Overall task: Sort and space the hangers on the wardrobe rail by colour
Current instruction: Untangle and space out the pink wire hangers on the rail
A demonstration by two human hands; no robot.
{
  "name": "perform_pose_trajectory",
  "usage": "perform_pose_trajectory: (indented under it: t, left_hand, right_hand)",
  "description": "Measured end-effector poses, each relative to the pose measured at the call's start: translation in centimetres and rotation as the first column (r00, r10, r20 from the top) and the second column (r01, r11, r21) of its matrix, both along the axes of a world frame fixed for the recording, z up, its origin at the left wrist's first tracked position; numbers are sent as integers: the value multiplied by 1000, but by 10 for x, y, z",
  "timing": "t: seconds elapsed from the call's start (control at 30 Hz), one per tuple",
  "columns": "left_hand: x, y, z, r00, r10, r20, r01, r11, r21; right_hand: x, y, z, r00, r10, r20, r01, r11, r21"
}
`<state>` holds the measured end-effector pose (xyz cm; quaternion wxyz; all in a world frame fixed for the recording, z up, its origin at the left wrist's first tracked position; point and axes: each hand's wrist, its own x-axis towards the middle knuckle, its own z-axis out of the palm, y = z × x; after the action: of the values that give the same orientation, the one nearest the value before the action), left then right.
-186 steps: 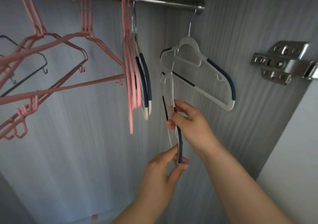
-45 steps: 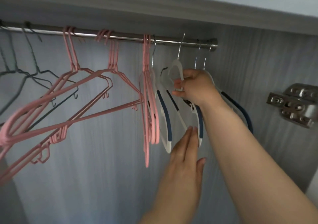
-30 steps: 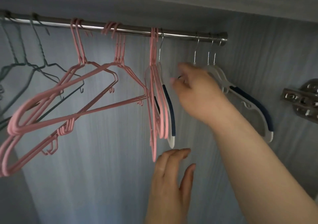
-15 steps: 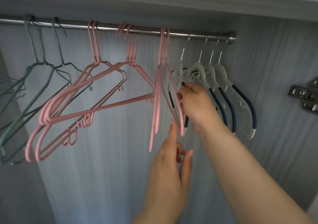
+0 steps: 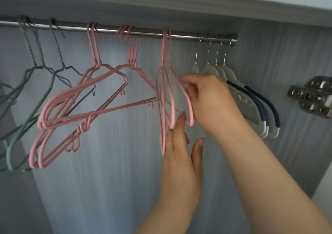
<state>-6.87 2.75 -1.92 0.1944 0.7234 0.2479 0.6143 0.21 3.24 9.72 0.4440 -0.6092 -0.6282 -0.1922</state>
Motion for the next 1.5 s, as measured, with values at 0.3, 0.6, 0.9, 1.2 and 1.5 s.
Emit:
perform_pose_trajectory:
  t: [0.3,0.6,0.9,1.2,1.5]
  left_hand:
    - [-4,4,3,995,1,-100,-5,999,-39]
    - [-15,9,2,986,-42,-164,37,999,-34]
    - [-23,13,-42,940,-156,-304,104,978,-180]
    - [-31,12,-61,917,-221,-333,133,955,-266]
    - [-42,25,-73,927,-214,-309,127,952,-279]
  right_hand:
    - [-17,24,0,658,158,-736,-378,915,-142]
    - [-21,55,18,600,168,-782,-274,962,-3]
    - [-15,73,20,660,119,-742,-209,977,-29]
    - [-2,70,44,607,97,-788,-239,969,-65]
    - [-6,52,-40,496,-14,-868,-335,919,-206]
